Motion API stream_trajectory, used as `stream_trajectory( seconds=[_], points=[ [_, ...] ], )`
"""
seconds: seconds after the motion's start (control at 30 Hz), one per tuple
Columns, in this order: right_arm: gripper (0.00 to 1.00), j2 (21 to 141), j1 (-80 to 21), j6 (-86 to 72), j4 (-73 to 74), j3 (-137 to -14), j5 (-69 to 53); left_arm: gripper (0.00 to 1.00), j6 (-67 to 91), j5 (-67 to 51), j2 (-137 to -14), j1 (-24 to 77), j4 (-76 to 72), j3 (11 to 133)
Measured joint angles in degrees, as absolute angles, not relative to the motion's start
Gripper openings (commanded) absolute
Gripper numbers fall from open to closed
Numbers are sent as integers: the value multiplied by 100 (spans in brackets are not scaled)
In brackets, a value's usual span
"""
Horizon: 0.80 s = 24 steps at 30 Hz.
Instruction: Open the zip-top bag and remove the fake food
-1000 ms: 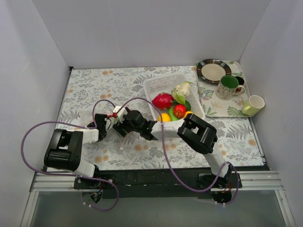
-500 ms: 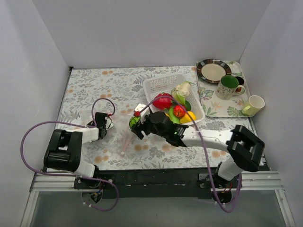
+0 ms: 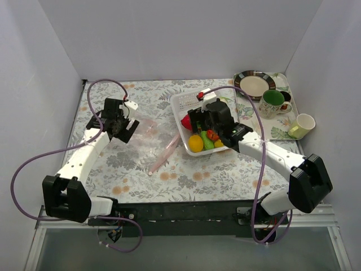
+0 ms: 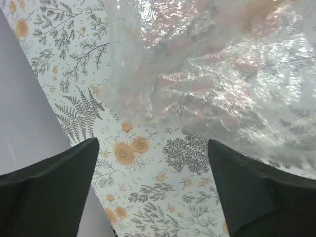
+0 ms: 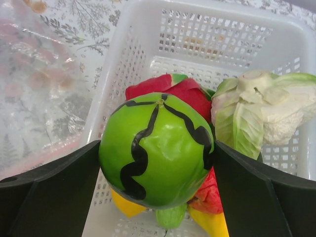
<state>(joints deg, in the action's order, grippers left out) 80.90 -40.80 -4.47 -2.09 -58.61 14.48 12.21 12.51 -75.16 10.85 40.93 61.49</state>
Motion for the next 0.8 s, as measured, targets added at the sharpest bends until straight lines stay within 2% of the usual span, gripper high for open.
stream_trajectory(
  seconds=[0.2, 0.43, 0.57, 0.8],
  points=[
    [98, 7953, -4097, -742, 788, -6108, 1603, 98, 1743, 600, -7227, 1085, 4803, 6991],
    [99, 7129, -4095, -1135, 1833, -6108, 1828, 98, 2333, -338, -6414, 1085, 5330, 7603],
    [99, 6608, -4095, -1304, 2191, -5933, 1898, 98, 2749, -701, -5725, 1085, 5419, 7288],
    [99, 5319, -4097, -1330, 2626, -5395, 1872, 98, 3538, -784, -4552, 1085, 5225, 6023]
  ],
)
